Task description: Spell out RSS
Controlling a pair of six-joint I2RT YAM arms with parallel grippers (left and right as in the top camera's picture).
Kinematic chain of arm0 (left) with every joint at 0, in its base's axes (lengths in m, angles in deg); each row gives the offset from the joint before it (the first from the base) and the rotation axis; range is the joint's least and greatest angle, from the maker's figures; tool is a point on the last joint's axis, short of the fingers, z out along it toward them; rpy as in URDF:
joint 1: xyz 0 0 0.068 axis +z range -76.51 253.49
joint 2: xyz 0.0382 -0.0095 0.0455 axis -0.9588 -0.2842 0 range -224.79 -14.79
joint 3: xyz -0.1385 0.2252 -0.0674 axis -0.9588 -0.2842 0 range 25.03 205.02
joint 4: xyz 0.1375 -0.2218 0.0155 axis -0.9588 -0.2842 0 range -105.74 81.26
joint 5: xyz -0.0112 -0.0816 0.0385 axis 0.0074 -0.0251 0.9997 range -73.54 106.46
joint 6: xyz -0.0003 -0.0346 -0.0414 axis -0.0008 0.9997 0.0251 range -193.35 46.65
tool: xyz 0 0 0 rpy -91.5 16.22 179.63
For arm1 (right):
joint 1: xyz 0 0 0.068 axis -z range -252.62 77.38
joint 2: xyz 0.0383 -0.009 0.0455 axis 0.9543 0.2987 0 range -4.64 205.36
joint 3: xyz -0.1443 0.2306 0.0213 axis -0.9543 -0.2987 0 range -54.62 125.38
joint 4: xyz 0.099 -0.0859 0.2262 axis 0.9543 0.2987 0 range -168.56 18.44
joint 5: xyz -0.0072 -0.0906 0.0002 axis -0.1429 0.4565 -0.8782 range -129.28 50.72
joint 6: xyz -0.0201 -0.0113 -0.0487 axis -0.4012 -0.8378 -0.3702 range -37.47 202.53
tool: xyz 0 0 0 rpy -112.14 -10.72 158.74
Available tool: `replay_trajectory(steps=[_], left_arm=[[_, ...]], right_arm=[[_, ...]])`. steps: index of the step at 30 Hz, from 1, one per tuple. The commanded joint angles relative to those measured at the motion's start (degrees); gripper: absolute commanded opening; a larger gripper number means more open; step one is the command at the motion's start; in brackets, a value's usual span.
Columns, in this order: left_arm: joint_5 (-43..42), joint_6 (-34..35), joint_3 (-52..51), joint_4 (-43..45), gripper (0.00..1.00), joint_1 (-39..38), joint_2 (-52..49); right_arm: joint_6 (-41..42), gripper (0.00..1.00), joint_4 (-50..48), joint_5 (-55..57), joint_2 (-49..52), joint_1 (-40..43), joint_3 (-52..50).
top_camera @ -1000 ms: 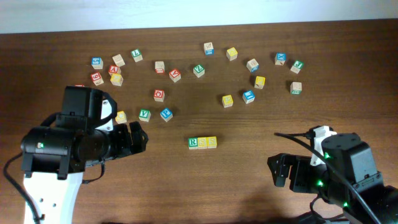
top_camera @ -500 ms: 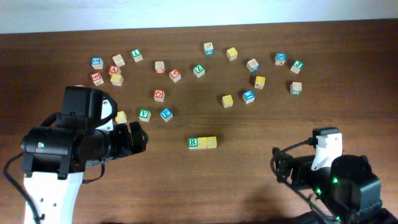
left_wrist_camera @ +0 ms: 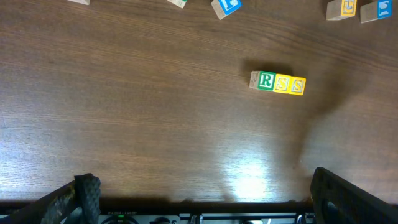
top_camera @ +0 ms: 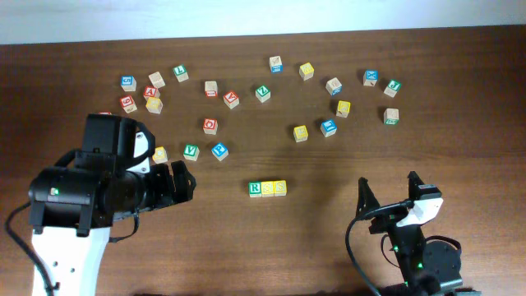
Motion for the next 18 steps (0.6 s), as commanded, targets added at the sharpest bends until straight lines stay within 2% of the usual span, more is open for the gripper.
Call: replay_trajectory(steps=[1, 4, 8, 12, 18], left_arm=[[0.39, 0.74, -0.09, 0.09, 0.99, 0.24, 0.28], [0.39, 0.74, -0.09, 0.09, 0.99, 0.24, 0.31], [0.39, 0.74, -0.09, 0.09, 0.99, 0.24, 0.28], [0.39, 0.74, -0.09, 0.09, 0.99, 0.24, 0.31], [0.39, 0.74, -0.09, 0.09, 0.99, 0.24, 0.28]], right_arm=[[-0.57, 0.98, -8.15, -0.7, -2.25, 1.29, -4.33], [-0.57, 0.98, -15.3, -0.66, -2.86, 2.4, -7.69], [-0.17, 0.98, -16.24, -0.44, -2.86, 4.57, -10.1], [-0.76, 0.98, -8.26, -0.42, -2.86, 8.31, -10.1], [-13.11, 0.98, -7.15, -1.07, -2.86, 8.33, -10.1]])
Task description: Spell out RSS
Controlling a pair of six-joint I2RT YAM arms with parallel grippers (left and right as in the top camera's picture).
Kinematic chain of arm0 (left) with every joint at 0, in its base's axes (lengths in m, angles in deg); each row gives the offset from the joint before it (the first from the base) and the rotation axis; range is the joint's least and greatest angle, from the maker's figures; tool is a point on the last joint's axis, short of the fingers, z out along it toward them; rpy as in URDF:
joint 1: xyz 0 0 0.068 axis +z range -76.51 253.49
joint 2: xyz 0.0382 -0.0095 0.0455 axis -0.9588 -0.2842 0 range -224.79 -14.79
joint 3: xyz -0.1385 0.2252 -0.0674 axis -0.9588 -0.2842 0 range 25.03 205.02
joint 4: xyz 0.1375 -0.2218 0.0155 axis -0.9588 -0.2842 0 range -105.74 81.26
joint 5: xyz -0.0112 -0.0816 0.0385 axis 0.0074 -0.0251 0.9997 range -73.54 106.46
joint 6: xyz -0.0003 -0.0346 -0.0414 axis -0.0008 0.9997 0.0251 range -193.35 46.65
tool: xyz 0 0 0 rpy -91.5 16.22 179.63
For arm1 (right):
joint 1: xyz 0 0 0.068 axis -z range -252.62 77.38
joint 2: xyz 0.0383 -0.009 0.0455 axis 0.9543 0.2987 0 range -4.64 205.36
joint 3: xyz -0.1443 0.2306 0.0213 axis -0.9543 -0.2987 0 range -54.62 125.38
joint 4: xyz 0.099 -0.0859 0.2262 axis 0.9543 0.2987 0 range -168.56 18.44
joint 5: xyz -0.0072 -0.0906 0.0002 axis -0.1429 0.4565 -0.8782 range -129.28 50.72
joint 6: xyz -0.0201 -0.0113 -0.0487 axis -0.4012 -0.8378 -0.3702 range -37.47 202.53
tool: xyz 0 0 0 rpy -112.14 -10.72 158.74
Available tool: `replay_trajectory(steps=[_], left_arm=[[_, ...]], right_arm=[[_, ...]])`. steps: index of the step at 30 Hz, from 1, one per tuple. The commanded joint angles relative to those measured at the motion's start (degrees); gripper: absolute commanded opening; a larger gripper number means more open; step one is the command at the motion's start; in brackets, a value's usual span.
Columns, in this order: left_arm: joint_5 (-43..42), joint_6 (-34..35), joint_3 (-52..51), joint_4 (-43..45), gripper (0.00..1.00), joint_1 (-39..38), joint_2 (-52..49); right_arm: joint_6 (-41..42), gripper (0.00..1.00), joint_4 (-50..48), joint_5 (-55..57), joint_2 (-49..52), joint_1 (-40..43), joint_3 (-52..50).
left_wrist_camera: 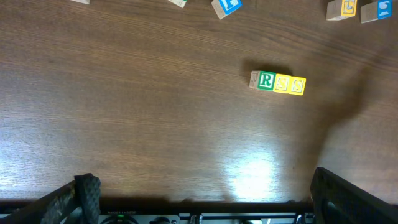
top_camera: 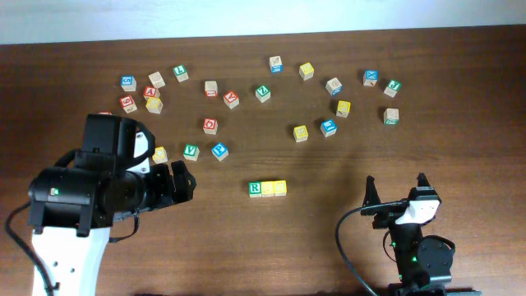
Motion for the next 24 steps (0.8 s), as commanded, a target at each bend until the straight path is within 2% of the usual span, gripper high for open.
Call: replay_trajectory(steps=[1, 6, 10, 24], left_arm=[[0.39, 0.59, -0.09, 0.13, 0.99, 0.24, 0.31], [0.39, 0.59, -0.09, 0.13, 0.99, 0.24, 0.31], [0.39, 0.59, -0.09, 0.13, 0.99, 0.24, 0.28], [0.39, 0.59, -0.09, 0.13, 0.99, 0.24, 0.31]], right_arm=[[-6.4, 0.98, 0.52, -0.07, -0.48, 0.42, -0.31], [-6.32, 0.98, 0.55, -0.09, -0.48, 0.42, -0.31], [-1.97, 0.98, 0.57, 0.15, -0.48, 0.26, -0.31], [-3.06, 0.98, 0.59, -0.13, -0.48, 0.79, -0.31]])
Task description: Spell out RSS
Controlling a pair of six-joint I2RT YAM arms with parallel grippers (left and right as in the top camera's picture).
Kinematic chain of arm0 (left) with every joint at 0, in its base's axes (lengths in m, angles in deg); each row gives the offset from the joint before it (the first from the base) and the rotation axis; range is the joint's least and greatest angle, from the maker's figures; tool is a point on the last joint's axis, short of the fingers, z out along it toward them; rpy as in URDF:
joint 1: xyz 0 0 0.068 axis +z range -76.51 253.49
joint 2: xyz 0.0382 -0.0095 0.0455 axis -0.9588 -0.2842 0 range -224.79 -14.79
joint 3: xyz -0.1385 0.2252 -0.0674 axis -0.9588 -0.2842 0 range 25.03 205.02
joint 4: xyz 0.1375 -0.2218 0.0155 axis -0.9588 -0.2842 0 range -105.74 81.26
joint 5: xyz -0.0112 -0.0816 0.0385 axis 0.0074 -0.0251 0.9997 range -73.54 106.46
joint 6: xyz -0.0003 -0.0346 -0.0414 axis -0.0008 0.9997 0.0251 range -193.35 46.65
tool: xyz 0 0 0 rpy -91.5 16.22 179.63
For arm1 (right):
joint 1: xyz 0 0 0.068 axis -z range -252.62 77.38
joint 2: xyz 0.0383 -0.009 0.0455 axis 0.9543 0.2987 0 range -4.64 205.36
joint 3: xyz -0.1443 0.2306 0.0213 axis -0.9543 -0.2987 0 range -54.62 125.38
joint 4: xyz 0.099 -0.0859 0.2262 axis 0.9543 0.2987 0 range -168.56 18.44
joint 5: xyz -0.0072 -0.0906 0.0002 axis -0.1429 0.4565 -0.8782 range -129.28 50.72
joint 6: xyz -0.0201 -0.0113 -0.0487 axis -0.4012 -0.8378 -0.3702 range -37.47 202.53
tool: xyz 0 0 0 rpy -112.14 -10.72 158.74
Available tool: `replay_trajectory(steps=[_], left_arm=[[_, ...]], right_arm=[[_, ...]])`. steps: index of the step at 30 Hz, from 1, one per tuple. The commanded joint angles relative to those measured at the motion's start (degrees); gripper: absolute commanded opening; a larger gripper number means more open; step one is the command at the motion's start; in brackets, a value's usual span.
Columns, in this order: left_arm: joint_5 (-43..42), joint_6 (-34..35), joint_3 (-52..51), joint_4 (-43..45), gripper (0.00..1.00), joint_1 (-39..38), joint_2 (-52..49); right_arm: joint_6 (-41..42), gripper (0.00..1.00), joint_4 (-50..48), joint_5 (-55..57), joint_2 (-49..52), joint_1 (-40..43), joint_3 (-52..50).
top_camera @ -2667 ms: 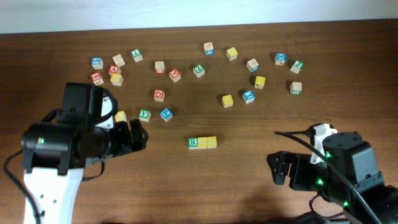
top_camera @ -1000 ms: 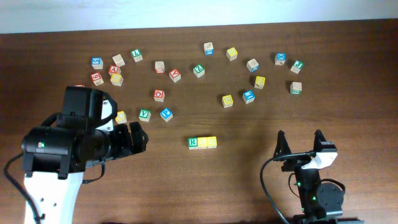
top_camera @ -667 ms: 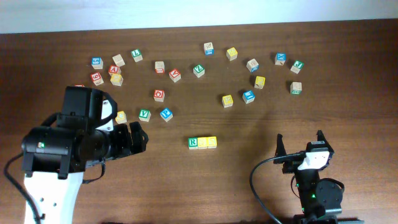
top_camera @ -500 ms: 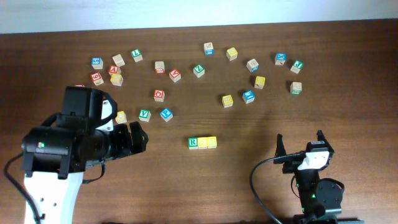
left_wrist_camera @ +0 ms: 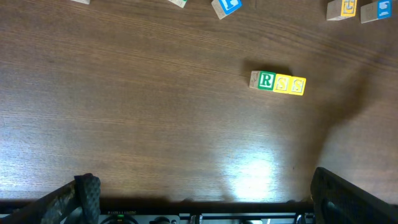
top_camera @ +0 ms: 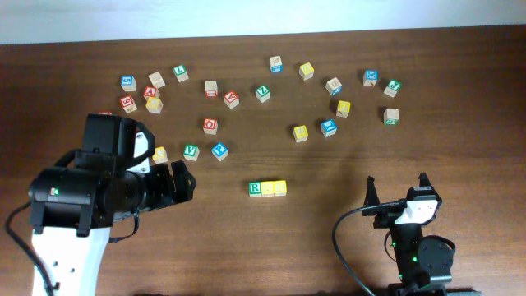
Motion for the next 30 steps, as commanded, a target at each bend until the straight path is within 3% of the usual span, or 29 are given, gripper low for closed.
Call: replay_trajectory(steps=[1, 18, 19, 22, 26, 30], left_arm=[[0.39, 0.59, -0.09, 0.13, 0.99, 0.24, 0.31], [0.17, 0.57, -0.09, -0.28, 0.99, 0.24, 0.22], [-0.2, -0.55, -0.11, 1.51, 0.99, 0.24, 0.35], [-13.81, -28.61, -3.69, 15.65, 0.99, 0.26, 4.83], [-13.81, -31.34, -20.35, 28.65, 0.99, 0.46, 16.37], [-9.33, -31.36, -28.15, 28.48, 0.99, 0.46, 29.24]], right_arm=[[-0.17, 0.98, 0.46, -0.15, -0.5, 0.42, -0.31], [-0.17, 0.98, 0.42, -0.11, -0.48, 0.42, -0.31], [-0.17, 0.98, 0.42, -0.11, -0.48, 0.42, -0.31], [-0.17, 0.98, 0.42, -0.11, -0.48, 0.42, -0.31], [-0.17, 0.98, 0.42, -0.11, -0.48, 0.42, -0.31], [-0.17, 0.98, 0.42, -0.11, -0.48, 0.42, -0.31]])
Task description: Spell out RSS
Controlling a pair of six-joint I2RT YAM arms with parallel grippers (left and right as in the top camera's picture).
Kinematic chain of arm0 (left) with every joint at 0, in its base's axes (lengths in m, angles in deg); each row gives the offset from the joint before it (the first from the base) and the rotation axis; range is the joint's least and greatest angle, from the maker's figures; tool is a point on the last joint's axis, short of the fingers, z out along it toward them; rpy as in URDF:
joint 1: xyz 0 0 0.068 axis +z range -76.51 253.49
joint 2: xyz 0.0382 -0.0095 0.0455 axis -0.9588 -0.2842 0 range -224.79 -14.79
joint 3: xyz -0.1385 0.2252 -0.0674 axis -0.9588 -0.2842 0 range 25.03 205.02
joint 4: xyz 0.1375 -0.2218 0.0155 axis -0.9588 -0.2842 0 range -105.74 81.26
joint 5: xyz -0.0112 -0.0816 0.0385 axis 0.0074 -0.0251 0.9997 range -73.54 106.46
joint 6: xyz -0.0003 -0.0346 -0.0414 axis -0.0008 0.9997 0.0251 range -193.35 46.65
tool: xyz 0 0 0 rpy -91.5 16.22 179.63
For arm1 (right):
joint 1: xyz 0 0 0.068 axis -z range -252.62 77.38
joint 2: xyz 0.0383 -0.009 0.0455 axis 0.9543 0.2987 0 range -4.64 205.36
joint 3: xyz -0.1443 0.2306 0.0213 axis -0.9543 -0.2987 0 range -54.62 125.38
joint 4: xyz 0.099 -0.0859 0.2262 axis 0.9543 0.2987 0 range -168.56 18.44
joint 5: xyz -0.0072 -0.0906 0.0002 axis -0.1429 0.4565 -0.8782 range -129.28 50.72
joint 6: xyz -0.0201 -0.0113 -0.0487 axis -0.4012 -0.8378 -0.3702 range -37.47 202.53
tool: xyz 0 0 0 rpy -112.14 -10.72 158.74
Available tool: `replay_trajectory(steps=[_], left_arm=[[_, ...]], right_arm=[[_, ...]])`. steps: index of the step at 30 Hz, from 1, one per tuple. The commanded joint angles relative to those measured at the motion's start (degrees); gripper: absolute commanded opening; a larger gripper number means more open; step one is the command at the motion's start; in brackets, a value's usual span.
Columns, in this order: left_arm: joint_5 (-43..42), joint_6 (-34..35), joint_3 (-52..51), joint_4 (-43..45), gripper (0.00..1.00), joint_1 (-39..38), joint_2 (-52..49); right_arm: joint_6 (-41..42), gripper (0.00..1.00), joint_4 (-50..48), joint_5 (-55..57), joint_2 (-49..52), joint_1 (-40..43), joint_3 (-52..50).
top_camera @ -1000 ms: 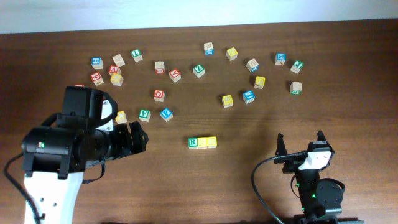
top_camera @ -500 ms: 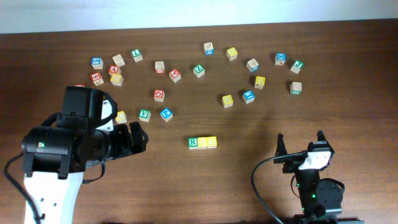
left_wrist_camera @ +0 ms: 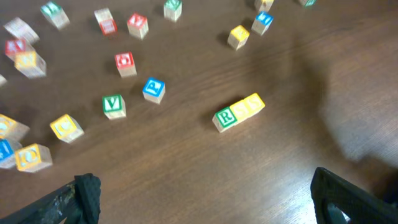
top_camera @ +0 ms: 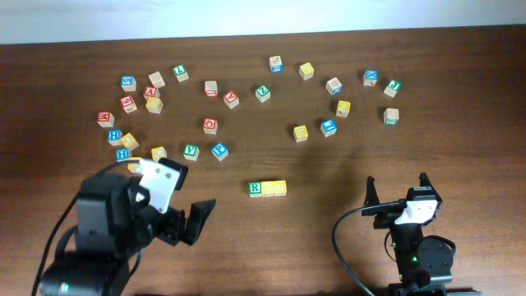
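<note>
A green R block point(top_camera: 256, 189) and two yellow S blocks point(top_camera: 274, 188) lie side by side in a row at the table's middle front, reading RSS; the left wrist view shows the same row, with the R block point(left_wrist_camera: 224, 117) at its left end. My left gripper point(top_camera: 187, 224) sits low at the front left, open and empty, its fingers point(left_wrist_camera: 87, 196) wide apart. Over at the front right my right gripper point(top_camera: 395, 191) points up, open, holding nothing. Both are well away from the row.
Several loose letter blocks are scattered across the back of the table, a cluster at far left point(top_camera: 140, 92), others at centre point(top_camera: 211, 126) and back right point(top_camera: 371, 78). The table's back edge meets a white wall.
My left arm has drawn back toward the front left edge and turned, uncovering blocks at the far left. The right arm and the RSS row have not moved.
The RSS row lay finished at the middle front at every moment. My right arm first stood tilted at the front right, then settled upright and stayed there. My left arm stayed still over the left side, then stood lower at the front edge.
</note>
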Motion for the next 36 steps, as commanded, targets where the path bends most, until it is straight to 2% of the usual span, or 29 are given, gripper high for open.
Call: replay_trajectory(steps=[1, 4, 5, 8, 11, 16, 18, 20, 24, 31, 33, 36], left_arm=[[3.87, -1.38, -4.57, 0.59, 0.99, 0.39, 7.74], [3.41, -1.33, -11.32, 9.11, 0.99, 0.39, 9.38], [1.2, -1.33, -15.3, 14.91, 0.99, 0.39, 11.72], [0.35, 2.4, -24.35, 22.99, 0.99, 1.75, 20.41], [0.11, 3.39, -27.67, 24.52, 0.99, 4.76, 24.57], [-1.31, 4.79, -34.56, 32.61, 0.99, 5.57, 32.0], [-1.36, 8.68, -38.82, 37.92, 0.99, 7.3, 35.41], [-1.81, 9.66, -43.01, 46.07, 0.99, 7.45, 38.71], [-1.73, 9.64, -47.32, 50.53, 0.99, 7.48, 43.04], [5.97, 10.32, -56.52, 63.34, 0.99, 7.48, 44.15], [10.62, 14.43, -57.02, 64.22, 0.99, 7.48, 44.15], [15.56, 14.36, -57.05, 60.59, 0.99, 7.48, 44.15]], right_arm=[[0.07, 0.98, 0.42, -0.11, -0.42, 0.42, -0.31], [0.07, 0.98, 0.42, -0.11, -0.42, 0.42, -0.31], [0.07, 0.98, 0.42, -0.11, -0.42, 0.42, -0.31], [0.07, 0.98, 0.42, -0.11, -0.42, 0.42, -0.31], [0.07, 0.98, 0.42, -0.11, -0.42, 0.42, -0.31], [0.04, 0.98, 0.42, -0.11, -0.42, 0.42, -0.31], [0.07, 0.98, 0.42, -0.11, -0.42, 0.42, -0.31], [0.07, 0.98, 0.42, -0.11, -0.42, 0.42, -0.31], [0.04, 0.98, 0.42, -0.11, -0.42, 0.42, -0.31], [0.07, 0.98, 0.42, -0.11, -0.42, 0.42, -0.31], [0.07, 0.98, 0.42, -0.11, -0.42, 0.42, -0.31], [0.07, 0.98, 0.42, -0.11, -0.42, 0.42, -0.31]])
